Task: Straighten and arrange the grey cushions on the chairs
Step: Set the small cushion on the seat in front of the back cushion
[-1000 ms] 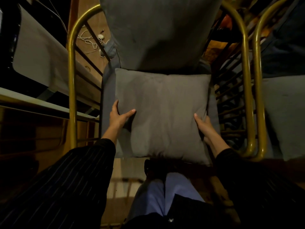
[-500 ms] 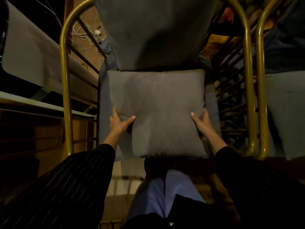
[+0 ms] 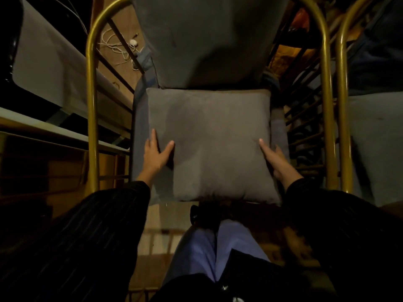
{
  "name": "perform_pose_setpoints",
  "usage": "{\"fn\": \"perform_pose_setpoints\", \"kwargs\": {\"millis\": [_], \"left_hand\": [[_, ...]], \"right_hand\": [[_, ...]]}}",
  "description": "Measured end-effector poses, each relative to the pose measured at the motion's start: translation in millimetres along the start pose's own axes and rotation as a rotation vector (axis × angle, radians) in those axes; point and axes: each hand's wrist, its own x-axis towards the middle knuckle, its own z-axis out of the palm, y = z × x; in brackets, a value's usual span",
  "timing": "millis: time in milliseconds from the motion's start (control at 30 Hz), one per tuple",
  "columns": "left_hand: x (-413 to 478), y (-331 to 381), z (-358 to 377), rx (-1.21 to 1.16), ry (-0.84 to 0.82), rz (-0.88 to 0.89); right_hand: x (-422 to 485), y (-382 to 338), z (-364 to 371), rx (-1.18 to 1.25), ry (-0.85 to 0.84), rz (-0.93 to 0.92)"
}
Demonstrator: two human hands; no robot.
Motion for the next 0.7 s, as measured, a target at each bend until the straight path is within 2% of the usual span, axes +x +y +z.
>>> {"fn": "perform_pose_setpoints", "kwargs": {"millis": [67,133,300,533,700], "left_hand": [[12.3,-5.4,-10.2,-0.293,-0.035,-0.123],[18.3,-9.8,-12.0,-0.408,-0.084,-0.216],[26.7,-19.6,3.0,-0.455,-0.084,-0.231],[20.9,-33.3,14.2,-0.588,-0.053,-0.260],[18.5,-29.7,17.6,-0.437,-0.055,-0.250]], "right_hand": [[5.1,-7.4,-2.6,0.005,-0.041,0.029],[11.0,-8.8,2.7,0.001,-0.086,0.004],[16.8,-8.8,19.4,0.171,-0.087,-0.050],[24.8,-29.1,27.2,0.124,-0.033,-0.148],[35.4,-14.2,24.3,-0.020,0.024,-0.113]]}}
